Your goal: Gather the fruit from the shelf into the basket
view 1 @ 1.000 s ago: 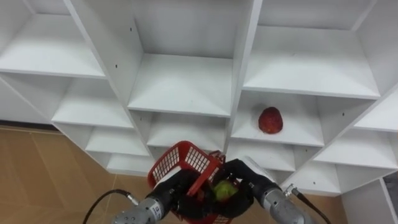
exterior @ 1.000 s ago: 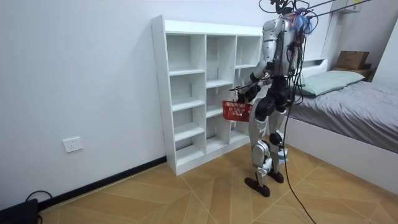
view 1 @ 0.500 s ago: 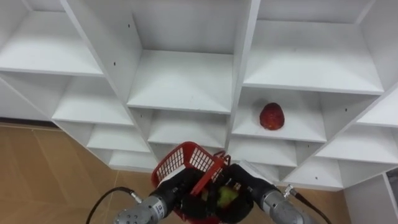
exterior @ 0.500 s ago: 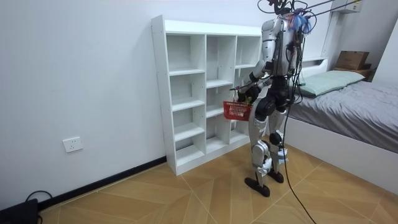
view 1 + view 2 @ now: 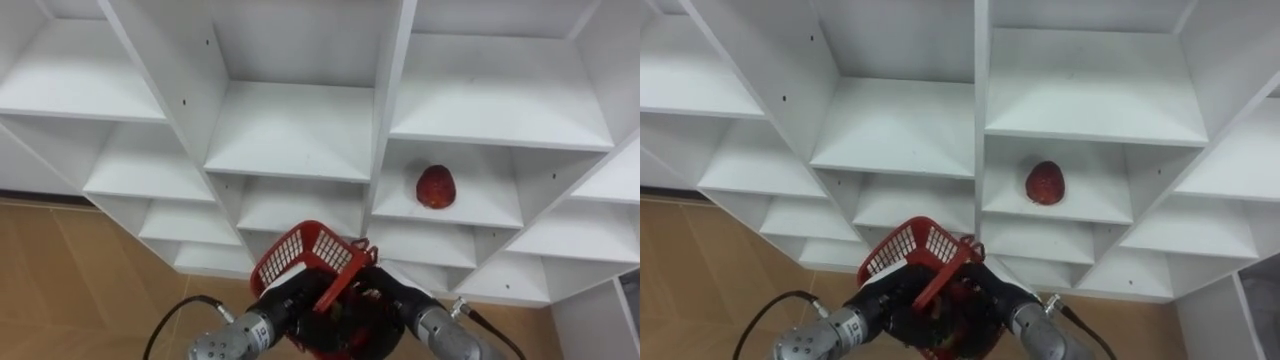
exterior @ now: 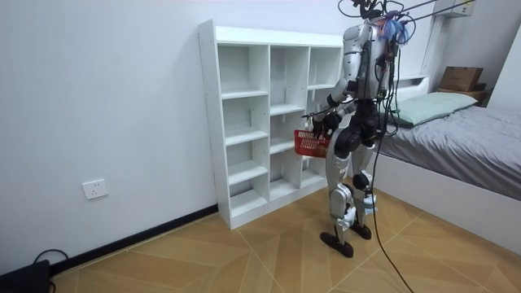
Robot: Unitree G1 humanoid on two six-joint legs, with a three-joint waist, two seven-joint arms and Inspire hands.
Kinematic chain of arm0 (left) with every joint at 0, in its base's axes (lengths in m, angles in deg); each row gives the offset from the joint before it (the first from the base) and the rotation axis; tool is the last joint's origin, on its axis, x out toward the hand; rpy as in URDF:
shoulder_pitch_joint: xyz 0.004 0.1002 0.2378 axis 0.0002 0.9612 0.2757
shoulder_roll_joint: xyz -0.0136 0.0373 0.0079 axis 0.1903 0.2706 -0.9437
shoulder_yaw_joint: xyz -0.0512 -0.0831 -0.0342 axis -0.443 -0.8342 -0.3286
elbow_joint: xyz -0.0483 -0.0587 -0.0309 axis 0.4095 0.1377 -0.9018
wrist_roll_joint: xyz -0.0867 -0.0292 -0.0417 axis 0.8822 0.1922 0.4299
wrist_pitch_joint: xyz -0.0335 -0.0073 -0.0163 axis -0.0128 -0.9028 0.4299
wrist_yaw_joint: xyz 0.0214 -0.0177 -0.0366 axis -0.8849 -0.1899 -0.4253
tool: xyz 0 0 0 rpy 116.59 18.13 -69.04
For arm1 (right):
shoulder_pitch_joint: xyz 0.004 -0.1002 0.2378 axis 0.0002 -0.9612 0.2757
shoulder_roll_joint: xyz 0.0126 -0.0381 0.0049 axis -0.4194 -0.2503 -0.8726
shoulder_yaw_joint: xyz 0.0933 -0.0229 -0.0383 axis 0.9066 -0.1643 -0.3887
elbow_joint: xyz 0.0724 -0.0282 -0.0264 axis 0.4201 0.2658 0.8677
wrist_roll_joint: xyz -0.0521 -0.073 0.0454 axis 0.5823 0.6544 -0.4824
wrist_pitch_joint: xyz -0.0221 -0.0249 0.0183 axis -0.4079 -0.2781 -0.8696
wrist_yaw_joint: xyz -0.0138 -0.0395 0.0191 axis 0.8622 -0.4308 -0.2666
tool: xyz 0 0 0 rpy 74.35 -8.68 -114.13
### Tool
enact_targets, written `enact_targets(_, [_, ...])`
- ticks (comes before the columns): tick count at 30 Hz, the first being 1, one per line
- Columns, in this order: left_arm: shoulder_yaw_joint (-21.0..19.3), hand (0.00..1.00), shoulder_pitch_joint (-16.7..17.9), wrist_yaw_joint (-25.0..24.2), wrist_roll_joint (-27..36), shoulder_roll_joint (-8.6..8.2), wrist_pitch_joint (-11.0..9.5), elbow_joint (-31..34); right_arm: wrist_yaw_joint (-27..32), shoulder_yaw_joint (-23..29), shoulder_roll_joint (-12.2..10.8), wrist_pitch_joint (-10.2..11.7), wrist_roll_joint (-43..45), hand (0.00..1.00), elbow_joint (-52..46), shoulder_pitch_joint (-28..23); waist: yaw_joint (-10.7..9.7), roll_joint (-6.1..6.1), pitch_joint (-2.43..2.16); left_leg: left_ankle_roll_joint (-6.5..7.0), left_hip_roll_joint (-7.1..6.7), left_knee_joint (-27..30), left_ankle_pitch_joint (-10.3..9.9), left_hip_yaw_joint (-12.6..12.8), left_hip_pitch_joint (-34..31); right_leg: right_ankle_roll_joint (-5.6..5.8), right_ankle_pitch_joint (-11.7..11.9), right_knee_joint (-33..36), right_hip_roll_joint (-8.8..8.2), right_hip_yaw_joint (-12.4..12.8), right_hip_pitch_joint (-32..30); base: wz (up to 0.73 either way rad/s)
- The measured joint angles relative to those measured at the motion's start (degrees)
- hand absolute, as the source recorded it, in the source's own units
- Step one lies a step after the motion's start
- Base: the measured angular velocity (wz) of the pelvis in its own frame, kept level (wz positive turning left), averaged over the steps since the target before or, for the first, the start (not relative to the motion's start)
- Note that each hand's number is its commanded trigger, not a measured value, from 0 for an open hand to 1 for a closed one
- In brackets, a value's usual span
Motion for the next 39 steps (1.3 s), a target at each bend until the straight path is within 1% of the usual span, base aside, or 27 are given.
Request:
enact_targets(5, [0.16, 1.0, -0.01, 0.02, 0.07, 0.01, 0.0, 0.01, -0.28, -0.22, -0.07, 0.02, -1.68, 0.0, 0.28, 0.08, -0.01, 0.0, 0.0, 0.0, 0.0, 0.01, 0.0, -0.1, 0.02, 0.0, 0.0, 0.0, -0.03, -0.15, 0.08, 0.0])
enact_targets(14, [0.17, 1.0, -0.01, 0.33, 0.07, 0.01, -0.01, 0.01, 0.71, -0.12, 0.02, 0.03, -1.72, 0.0, 0.27, 0.06, -0.29, 0.0, 0.0, 0.0, 0.0, 0.3, 0.0, -0.11, -0.04, 0.0, 0.0, 0.02, -0.03, -0.12, 0.08, 0.0])
enact_targets(19, [0.17, 1.0, 0.21, 1.71, 0.12, 0.13, -0.02, -0.1, 1.27, -0.18, -0.02, 0.12, -2.08, 0.0, 0.27, -0.21, -0.3, 0.0, 0.0, 0.0, 0.0, 0.28, 0.0, -0.09, 0.72, 0.0, 0.0, -0.23, -0.02, 0.01, 0.95, 0.0])
enact_targets(21, [0.13, 1.0, 0.69, 2.66, 0.12, 0.17, -0.04, -0.14, 1.46, -0.15, -0.02, 0.12, -2.11, 0.0, 0.23, -0.35, -0.27, -0.09, -0.07, 0.0, 0.02, -0.22, 0.0, -0.06, 1.71, 0.0, 0.0, -0.79, -0.01, 0.0, 1.9, 0.0])
enact_targets(25, [-0.19, 1.0, 1.12, 2.87, 0.23, 0.5, -0.03, -0.13, 1.53, 0.11, 0.15, 0.09, -3.48, 0.0, -1.38, -0.71, -0.23, -0.3, -0.28, 0.0, 0.03, -0.24, 0.0, -0.01, 1.77, 0.0, 0.01, -0.84, 0.13, 0.34, 1.97, 0.0])
enact_targets(27, [-1.09, 1.0, 1.62, 3.62, 0.22, 0.65, -0.03, -0.18, 1.46, 0.43, 0.2, 0.1, -4.29, 0.0, -4.11, -2.01, -0.24, -0.5, -0.42, 0.0, 0.0, -0.27, 0.0, 0.01, 1.99, -0.02, 0.01, -0.88, 0.19, 0.62, 2.16, -0.03])
enact_targets(28, [-1.21, 1.0, 1.74, 3.95, 0.22, 0.7, -0.02, -0.25, 1.4, 0.44, 0.21, 0.1, -4.34, 0.0, -4.49, -2.2, -0.26, -0.51, -0.43, 0.0, 0.0, -0.32, 0.0, 0.01, 2.22, -0.01, 0.01, -0.92, 0.2, 0.64, 2.4, 0.0])
enact_targets(31, [-2.07, 1.0, 2.19, 5.17, 0.22, 0.87, -0.01, -1.52, 0.69, 0.46, 0.29, 0.11, -4.4, 0.0, -4.89, -3.12, -0.49, -0.62, -0.68, 0.0, -0.02, -1.01, 0.0, 0.1, 3.9, 0.04, 0.05, -1.88, 0.29, 0.73, 4.08, 0.0])
enact_targets(33, [-2.06, 1.0, 2.77, 6.22, 0.22, 1.4, 0.01, -1.87, 0.06, 0.45, 0.8, 0.08, -4.38, 0.0, -6.13, -4.38, -0.76, -0.71, -0.78, -0.01, -0.07, -1.46, -0.01, 0.1, 4.73, 0.08, 0.04, -2.11, 0.34, 0.73, 4.81, 0.0])
enact_targets(36, [-2.08, 1.0, 3.44, 6.72, 0.13, 2.14, 0.04, -1.87, -0.01, 0.52, 1.8, 0.09, -4.38, 0.0, -10.35, -6.97, -1.62, -0.72, -0.8, -0.01, -0.03, -1.56, -0.01, 0.12, 4.72, 0.09, 0.03, -2.07, 0.37, 0.74, 4.8, 0.0])
enact_targets(39, [-2.48, 1.0, 3.63, 7.29, 0.04, 2.6, 0.08, -1.87, 0.08, 1.07, 2.84, 0.09, -3.58, 0.0, -14.18, -9.4, -1.81, -0.75, -0.81, -0.01, 0.02, -1.68, -0.01, 0.42, 4.88, 0.09, 0.03, -1.89, 0.43, 1.05, 4.73, -0.04])
